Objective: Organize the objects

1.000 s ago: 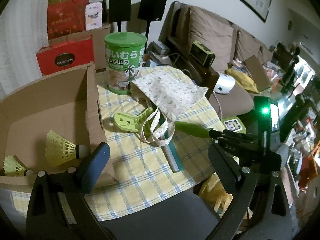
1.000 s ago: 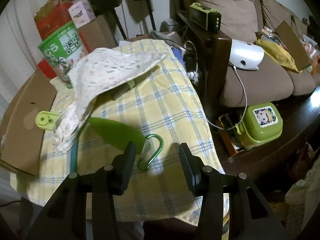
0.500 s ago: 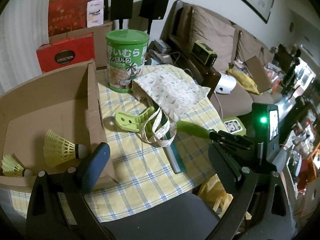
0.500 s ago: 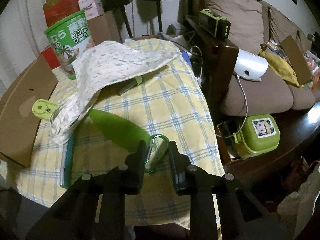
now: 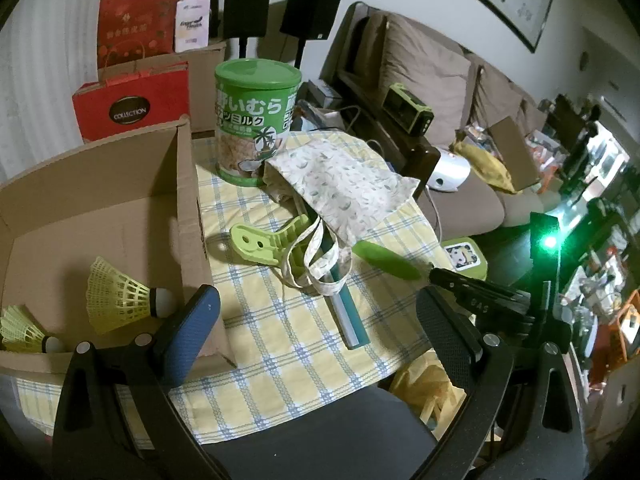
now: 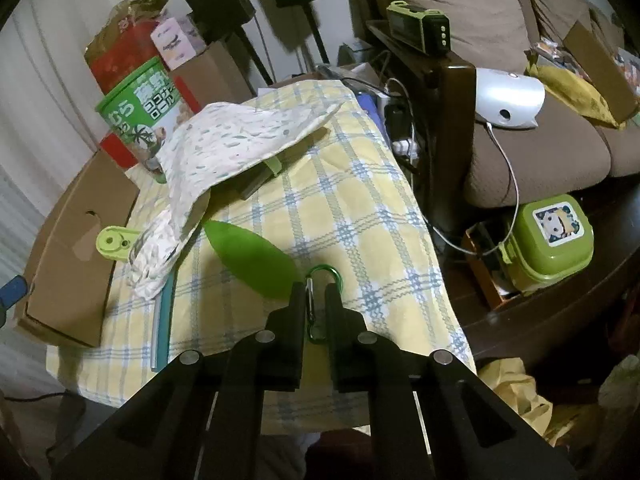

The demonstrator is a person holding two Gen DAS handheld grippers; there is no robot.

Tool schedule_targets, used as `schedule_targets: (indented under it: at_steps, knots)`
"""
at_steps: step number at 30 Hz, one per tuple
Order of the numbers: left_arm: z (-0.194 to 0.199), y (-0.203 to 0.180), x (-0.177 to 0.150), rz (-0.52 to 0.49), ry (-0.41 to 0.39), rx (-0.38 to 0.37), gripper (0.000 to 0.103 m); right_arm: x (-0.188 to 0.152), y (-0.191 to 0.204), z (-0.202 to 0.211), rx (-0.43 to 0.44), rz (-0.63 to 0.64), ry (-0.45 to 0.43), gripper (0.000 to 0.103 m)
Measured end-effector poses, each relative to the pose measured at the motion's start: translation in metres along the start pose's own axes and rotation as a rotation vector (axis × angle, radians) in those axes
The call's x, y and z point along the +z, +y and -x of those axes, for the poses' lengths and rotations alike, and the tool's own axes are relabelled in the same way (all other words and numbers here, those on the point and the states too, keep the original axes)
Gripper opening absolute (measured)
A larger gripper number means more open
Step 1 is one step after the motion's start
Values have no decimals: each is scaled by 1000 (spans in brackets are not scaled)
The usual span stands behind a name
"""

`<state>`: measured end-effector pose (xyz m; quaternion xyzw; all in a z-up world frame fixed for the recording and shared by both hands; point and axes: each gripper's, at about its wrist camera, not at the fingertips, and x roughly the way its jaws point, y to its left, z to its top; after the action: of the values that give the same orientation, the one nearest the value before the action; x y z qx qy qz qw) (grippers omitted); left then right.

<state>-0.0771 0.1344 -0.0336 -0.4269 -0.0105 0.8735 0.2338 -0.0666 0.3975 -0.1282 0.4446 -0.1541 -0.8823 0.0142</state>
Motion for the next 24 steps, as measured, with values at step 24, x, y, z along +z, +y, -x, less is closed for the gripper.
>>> schedule_targets:
  at_steps: [24]
  knots:
    - [-5,-13,-8,-17,27,-19,98,-11,-4,8,19,16,-3,9]
